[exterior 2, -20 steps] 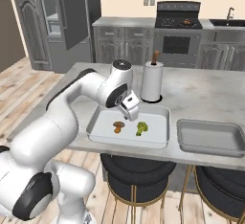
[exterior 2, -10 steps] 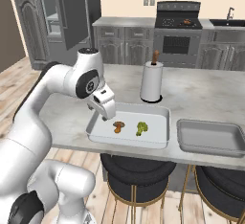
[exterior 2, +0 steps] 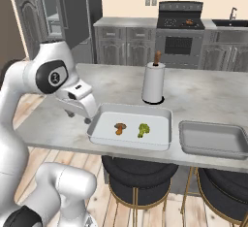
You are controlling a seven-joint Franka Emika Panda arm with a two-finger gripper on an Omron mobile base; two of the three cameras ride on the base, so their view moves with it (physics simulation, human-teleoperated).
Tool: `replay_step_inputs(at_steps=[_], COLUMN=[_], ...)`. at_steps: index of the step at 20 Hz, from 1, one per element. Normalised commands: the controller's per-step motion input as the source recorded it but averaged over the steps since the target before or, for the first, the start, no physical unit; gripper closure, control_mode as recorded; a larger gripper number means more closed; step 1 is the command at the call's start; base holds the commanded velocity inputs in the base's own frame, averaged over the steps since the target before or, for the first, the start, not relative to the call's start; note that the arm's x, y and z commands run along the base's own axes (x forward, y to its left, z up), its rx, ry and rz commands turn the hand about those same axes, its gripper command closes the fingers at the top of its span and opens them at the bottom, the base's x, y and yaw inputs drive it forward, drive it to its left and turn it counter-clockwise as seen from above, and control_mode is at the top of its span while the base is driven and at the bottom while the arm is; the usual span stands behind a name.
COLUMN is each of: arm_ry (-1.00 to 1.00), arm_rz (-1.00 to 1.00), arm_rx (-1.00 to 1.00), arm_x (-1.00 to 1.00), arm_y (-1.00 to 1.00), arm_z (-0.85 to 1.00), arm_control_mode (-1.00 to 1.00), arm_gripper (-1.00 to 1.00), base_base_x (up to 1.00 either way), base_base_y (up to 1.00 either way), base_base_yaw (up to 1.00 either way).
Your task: Place the cold items (broccoli and mushroom) from the fridge in one tupperware on the dining counter. Place the warm items (hot dog and kebab skewer) in the stove area in another tupperware.
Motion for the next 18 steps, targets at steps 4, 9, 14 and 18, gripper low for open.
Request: replay_step_inputs(at_steps=[4,9,14,18], arm_ry=[0.13,0.15,-0.25,0.0], arm_rz=[0.16,0.0,-0.06,0.0], arm_rx=[-0.01,-0.02,0.0,0.0], arm_x=[-0.54,-0.19,-0.49,0.0], arm_y=[0.19,0.33,-0.03,0.0], arm_z=[-0.01,-0.17,0.09,0.0], arm_control_mode=[-1.0,-1.0,-1.0,1.0], arm_gripper=[-1.0,-1.0,-1.0,-1.0], base_base_x=[0.0,0.0,0.0,-0.18], base_base_y=[0.0,0.0,0.0,-0.77], base_base_yaw=[0.0,0.0,0.0,-0.01])
